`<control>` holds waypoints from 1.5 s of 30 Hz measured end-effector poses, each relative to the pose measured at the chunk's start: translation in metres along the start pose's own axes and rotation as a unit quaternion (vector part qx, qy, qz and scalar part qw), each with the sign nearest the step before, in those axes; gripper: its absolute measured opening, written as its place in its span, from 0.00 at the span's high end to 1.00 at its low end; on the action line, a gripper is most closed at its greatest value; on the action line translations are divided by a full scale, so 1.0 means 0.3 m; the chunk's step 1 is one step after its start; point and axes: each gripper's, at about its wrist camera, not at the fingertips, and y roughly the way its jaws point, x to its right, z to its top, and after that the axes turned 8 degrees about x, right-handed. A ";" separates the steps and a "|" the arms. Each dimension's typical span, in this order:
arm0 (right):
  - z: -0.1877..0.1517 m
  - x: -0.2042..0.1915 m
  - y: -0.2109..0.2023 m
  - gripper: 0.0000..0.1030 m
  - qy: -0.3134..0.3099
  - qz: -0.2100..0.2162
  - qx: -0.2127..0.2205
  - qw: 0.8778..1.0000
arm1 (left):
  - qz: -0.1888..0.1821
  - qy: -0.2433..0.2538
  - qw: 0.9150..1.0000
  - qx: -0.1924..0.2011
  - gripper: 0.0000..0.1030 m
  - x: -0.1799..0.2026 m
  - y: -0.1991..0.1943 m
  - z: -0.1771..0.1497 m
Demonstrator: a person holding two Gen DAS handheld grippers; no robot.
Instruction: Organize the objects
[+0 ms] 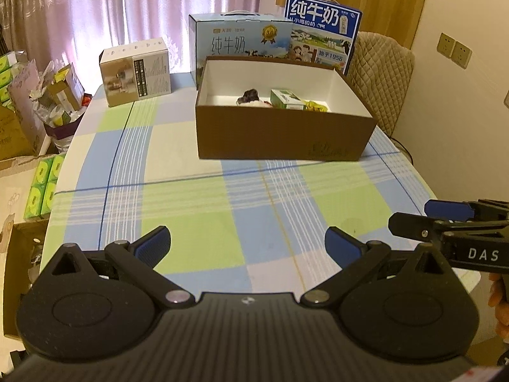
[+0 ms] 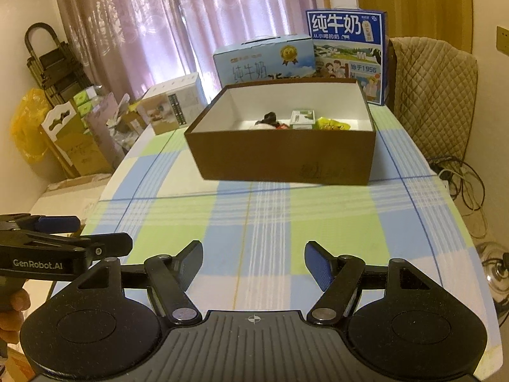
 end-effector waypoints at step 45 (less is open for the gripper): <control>-0.083 -0.040 -0.054 0.34 0.002 -0.008 -0.013 1.000 | 0.004 -0.001 1.000 -0.012 0.01 -0.017 -0.077 -0.096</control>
